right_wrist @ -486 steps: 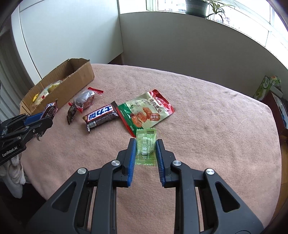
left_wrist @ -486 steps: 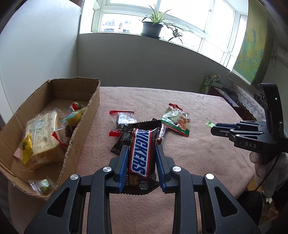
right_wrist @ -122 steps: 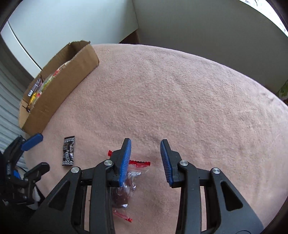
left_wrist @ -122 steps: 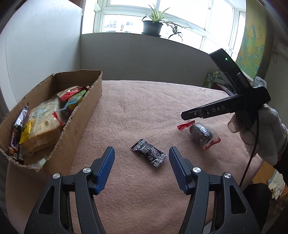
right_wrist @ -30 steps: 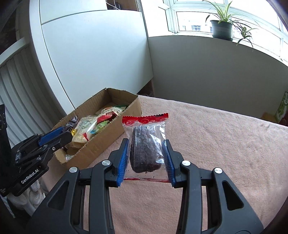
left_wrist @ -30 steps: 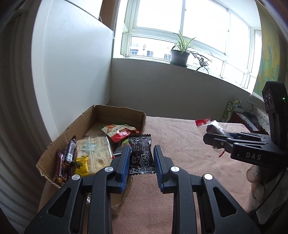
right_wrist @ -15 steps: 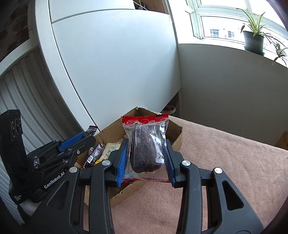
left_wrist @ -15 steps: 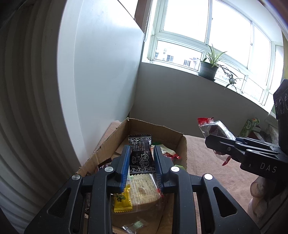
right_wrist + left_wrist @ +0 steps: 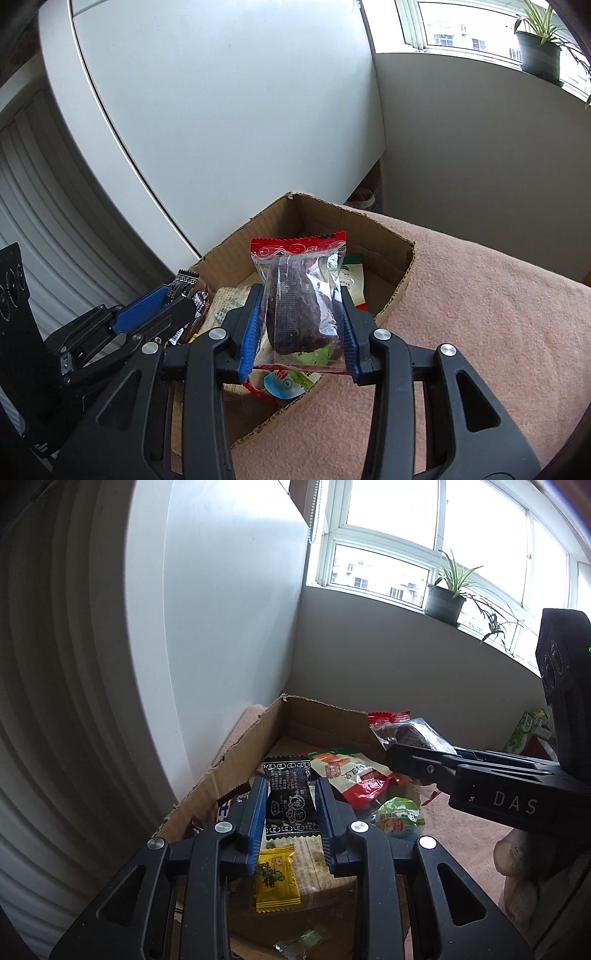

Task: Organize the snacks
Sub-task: 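Carry the bag and black candy over the box and open both tools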

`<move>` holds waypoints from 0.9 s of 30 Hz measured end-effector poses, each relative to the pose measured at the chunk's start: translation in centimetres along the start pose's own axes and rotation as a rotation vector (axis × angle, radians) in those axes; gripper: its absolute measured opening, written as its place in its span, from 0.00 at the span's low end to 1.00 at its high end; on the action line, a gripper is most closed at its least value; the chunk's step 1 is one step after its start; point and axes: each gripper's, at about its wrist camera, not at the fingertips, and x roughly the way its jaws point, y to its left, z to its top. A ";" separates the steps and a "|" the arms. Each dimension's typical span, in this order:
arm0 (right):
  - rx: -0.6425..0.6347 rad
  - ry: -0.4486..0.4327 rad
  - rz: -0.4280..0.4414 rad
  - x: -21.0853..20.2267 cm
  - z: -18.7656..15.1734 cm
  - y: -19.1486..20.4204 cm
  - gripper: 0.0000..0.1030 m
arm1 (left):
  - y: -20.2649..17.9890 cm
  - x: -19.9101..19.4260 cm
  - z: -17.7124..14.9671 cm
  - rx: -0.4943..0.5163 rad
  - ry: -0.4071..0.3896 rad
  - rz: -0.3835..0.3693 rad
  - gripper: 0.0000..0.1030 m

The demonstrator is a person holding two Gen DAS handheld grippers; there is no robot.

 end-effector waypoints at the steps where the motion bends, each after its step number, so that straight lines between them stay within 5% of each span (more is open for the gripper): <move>1: 0.001 0.001 -0.004 0.2 0.0 -0.1 0.38 | 0.1 0.0 -0.1 -0.002 0.000 0.002 0.24; 7: 0.015 -0.002 0.012 0.4 -0.2 -0.4 0.40 | 0.7 0.0 -0.2 -0.007 0.007 0.010 0.24; 15: 0.029 -0.043 0.031 -0.2 0.1 -0.4 0.76 | 0.8 -0.3 -0.2 -0.009 0.004 0.017 0.28; 18: 0.034 -0.071 0.027 -0.9 0.2 -0.5 0.87 | 0.7 -0.4 -0.2 -0.006 -0.002 0.017 0.40; 20: 0.039 -0.085 0.019 -1.5 0.1 -0.7 0.92 | 0.8 -0.5 -0.1 -0.013 -0.011 0.022 0.56; 27: 0.051 -0.113 0.002 -2.7 0.0 -1.2 0.99 | 0.7 -0.9 -0.4 -0.016 -0.028 0.040 0.69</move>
